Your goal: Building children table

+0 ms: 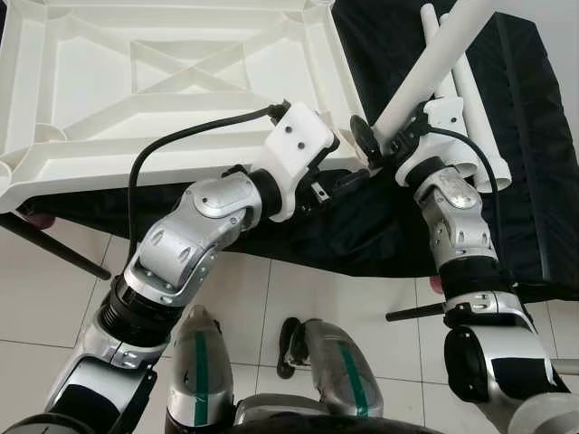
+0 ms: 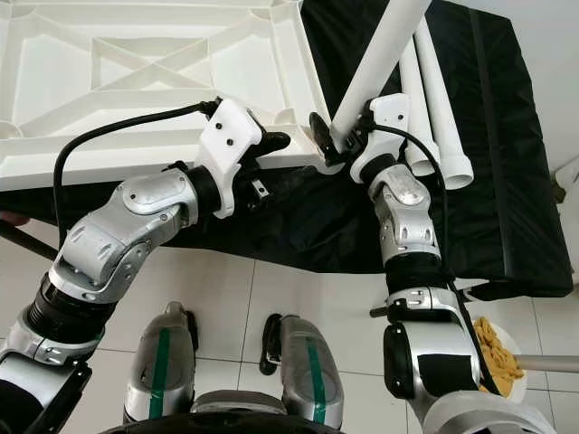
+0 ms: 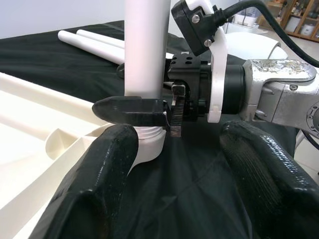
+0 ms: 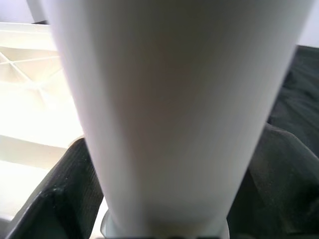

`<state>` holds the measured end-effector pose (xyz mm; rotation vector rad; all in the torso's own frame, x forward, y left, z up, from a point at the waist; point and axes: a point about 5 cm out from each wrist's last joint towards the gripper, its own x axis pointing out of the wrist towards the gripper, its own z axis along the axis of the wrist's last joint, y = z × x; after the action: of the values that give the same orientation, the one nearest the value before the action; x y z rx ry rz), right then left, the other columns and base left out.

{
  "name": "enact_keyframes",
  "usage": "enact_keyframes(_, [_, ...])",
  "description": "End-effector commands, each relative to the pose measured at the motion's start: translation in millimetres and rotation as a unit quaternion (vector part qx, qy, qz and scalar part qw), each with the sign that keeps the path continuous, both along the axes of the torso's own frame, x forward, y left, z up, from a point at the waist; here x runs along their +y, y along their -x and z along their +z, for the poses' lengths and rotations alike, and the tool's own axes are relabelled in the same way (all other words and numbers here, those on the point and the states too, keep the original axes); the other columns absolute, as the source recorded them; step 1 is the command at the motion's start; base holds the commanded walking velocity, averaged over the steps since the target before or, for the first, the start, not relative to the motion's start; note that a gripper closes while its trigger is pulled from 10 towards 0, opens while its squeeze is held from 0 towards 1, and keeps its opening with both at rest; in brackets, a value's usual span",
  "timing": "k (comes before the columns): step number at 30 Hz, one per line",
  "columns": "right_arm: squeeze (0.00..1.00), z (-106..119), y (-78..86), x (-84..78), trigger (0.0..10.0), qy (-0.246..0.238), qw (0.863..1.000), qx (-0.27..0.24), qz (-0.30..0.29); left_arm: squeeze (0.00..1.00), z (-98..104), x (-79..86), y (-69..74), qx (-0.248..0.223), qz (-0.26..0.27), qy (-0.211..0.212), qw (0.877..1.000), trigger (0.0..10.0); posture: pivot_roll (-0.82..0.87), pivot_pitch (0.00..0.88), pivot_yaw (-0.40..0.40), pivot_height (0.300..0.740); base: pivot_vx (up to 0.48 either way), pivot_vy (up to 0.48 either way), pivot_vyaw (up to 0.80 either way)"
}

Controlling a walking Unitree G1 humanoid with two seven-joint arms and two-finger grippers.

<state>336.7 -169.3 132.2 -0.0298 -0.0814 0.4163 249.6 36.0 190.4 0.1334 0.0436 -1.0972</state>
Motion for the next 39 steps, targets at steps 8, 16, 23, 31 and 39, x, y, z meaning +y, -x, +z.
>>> enact_keyframes(8, [0.00, 9, -5.3, -10.4, 10.0, -0.032, 0.998, -0.027, -0.036, 0.00, 3, -2.0, 0.4, -0.004, -0.015, -0.001, 1.000, 10.0, 0.13, 0.044, -0.117, 0.740, 0.000, 0.000, 0.00])
enact_keyframes(16, [0.00, 8, -5.2, 2.9, 10.0, -0.072, 0.995, -0.037, -0.065, 0.00, 7, -0.9, -7.7, -0.018, 0.006, 0.007, 1.000, 10.0, 0.13, 0.044, -0.128, 0.740, 0.000, 0.000, 0.00])
enact_keyframes(23, [0.00, 5, -3.0, 7.9, 10.0, -0.074, 0.994, -0.051, -0.058, 0.00, 10, 1.2, -17.0, -0.023, 0.027, 0.017, 0.999, 10.0, 0.12, 0.042, -0.118, 0.740, 0.000, 0.000, 0.00])
enact_keyframes(31, [0.00, 4, -0.9, 1.6, 10.0, -0.059, 0.996, -0.054, -0.047, 0.00, 7, 1.9, -19.0, -0.020, 0.025, 0.015, 0.999, 10.0, 0.11, 0.043, -0.107, 0.740, 0.000, 0.000, 0.00])
enact_keyframes(39, [0.00, 7, -2.1, -8.5, 10.0, -0.024, 0.999, -0.040, 0.007, 0.00, 4, 0.6, -14.1, -0.014, 0.009, 0.007, 1.000, 10.0, 0.12, 0.044, -0.109, 0.740, 0.000, 0.000, 0.00])
